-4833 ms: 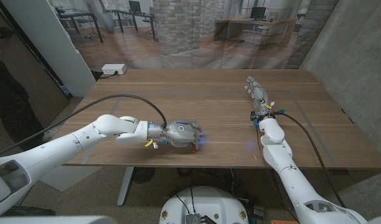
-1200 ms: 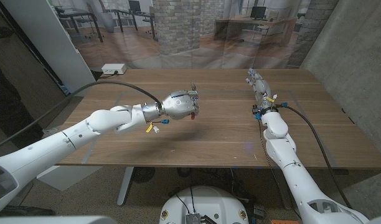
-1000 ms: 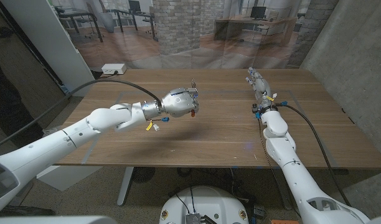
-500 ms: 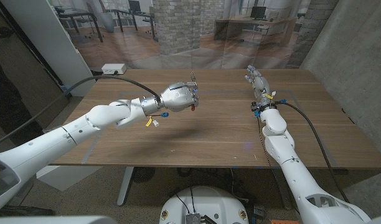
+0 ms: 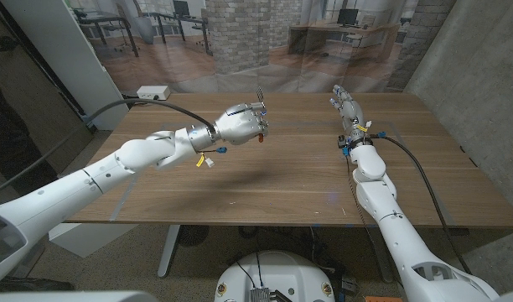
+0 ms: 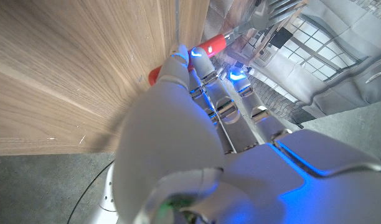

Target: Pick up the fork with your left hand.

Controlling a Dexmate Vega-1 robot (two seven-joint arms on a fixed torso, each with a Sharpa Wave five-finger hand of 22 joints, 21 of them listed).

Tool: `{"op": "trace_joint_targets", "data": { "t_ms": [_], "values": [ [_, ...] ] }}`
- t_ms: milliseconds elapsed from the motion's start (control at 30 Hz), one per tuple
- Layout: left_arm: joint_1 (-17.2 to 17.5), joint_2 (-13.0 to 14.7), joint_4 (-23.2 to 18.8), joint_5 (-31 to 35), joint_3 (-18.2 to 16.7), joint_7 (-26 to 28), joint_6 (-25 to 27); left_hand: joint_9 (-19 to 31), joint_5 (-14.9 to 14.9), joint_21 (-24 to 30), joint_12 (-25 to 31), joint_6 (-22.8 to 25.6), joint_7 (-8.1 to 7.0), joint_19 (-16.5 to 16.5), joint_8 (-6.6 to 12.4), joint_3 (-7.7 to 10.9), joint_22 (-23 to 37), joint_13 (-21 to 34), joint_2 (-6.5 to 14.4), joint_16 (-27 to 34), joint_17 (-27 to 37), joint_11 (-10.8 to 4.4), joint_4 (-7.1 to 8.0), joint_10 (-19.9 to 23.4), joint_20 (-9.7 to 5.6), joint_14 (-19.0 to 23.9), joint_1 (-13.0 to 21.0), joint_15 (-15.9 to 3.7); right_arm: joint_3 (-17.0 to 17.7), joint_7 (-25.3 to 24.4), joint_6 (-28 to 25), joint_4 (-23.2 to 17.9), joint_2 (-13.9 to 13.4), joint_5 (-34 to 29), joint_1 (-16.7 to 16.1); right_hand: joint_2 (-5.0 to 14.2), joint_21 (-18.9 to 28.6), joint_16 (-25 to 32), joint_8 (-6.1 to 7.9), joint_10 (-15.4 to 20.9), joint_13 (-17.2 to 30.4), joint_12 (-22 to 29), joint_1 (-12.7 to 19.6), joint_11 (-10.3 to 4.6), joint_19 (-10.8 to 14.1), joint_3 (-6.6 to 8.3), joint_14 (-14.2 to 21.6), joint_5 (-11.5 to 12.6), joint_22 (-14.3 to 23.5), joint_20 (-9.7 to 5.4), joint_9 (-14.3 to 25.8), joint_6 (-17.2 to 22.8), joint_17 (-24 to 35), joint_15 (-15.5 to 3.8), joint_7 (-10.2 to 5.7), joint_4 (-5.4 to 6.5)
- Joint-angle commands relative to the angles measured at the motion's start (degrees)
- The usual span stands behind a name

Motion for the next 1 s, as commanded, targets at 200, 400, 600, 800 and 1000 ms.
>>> {"op": "trace_joint_targets", "data": {
  "t_ms": [200, 400, 600, 800, 1000],
  "values": [
    [-1.38, -0.85, 1.09, 0.69, -0.09, 3.53, 1.79, 0.34, 0.35, 0.65, -0.2, 2.2, 0.51, -0.49, 0.16, -0.25, 0.04, 16.44, 1.64, -0.31, 0.4, -2.96, 0.27, 5.1, -4.7, 0.73, 0.98, -3.22, -0.51, -2.43, -1.0, -3.65, 0.07, -1.24, -2.13, -0.27, 0.11, -0.02, -0.17, 0.13, 0.31, -0.16, -0.07, -0.22, -0.34, 0.41, 0.6, 0.23, 0.17, -2.04, 0.23, 0.22, 0.0, -0.09, -0.34, -0.32],
    [-2.45, -1.25, 1.86, 1.24, 0.58, 5.1, 1.8, 0.35, 0.39, 0.91, -0.35, 2.31, 0.51, -0.6, 0.15, -0.39, -0.01, 16.7, 1.61, -0.42, 0.54, -3.07, 0.27, 5.22, -4.76, 0.8, 1.08, -3.26, -0.62, -3.49, -1.56, -5.43, 0.06, -1.83, -3.43, -0.27, 0.12, -0.01, -0.16, 0.13, 0.31, -0.16, -0.1, -0.28, -0.31, 0.42, 0.63, 0.23, 0.17, -2.05, 0.23, 0.23, 0.0, -0.1, -0.35, -0.32],
    [-3.16, -1.59, 2.35, 1.05, 0.87, 6.08, 2.12, 0.36, 0.44, 1.15, -0.51, 2.28, 0.54, -0.7, 0.07, -0.51, -0.06, 16.94, 1.66, -0.54, 0.66, -3.07, 0.33, 5.33, -4.75, 0.85, 1.13, -3.22, -0.4, -4.58, -2.36, -8.16, -0.05, -2.32, -5.4, -0.27, 0.11, 0.0, -0.16, 0.12, 0.31, -0.17, -0.11, -0.27, -0.32, 0.44, 0.65, 0.23, 0.17, -2.05, 0.23, 0.23, 0.01, -0.07, -0.35, -0.32],
    [-4.17, -2.31, 2.89, 1.15, 1.55, 6.85, 2.01, 0.37, 0.48, 1.39, -0.68, 2.33, 0.46, -0.79, 0.03, -0.63, -0.12, 17.17, 1.71, -0.65, 0.76, -3.05, 0.4, 5.37, -4.77, 0.94, 1.15, -3.19, 0.11, -5.6, -3.35, -10.81, 0.02, -2.59, -7.71, -0.27, 0.11, -0.01, -0.16, 0.18, 0.31, -0.15, -0.12, -0.25, -0.32, 0.47, 0.65, 0.23, 0.17, -2.07, 0.23, 0.24, 0.0, -0.09, -0.33, -0.34],
    [-4.76, -2.82, 3.6, 0.71, 2.11, 7.35, 1.85, 0.38, 0.52, 1.64, -0.88, 2.26, 0.43, -0.91, -0.06, -0.76, -0.18, 17.42, 1.71, -0.78, 0.88, -3.03, 0.42, 5.39, -4.78, 0.98, 1.23, -3.24, 0.38, -5.91, -4.04, -11.79, 0.1, -2.74, -8.45, -0.26, 0.12, 0.0, -0.17, 0.14, 0.31, -0.17, -0.13, -0.29, -0.31, 0.49, 0.68, 0.23, 0.17, -2.03, 0.23, 0.23, 0.0, -0.11, -0.35, -0.35]
  ]
}}
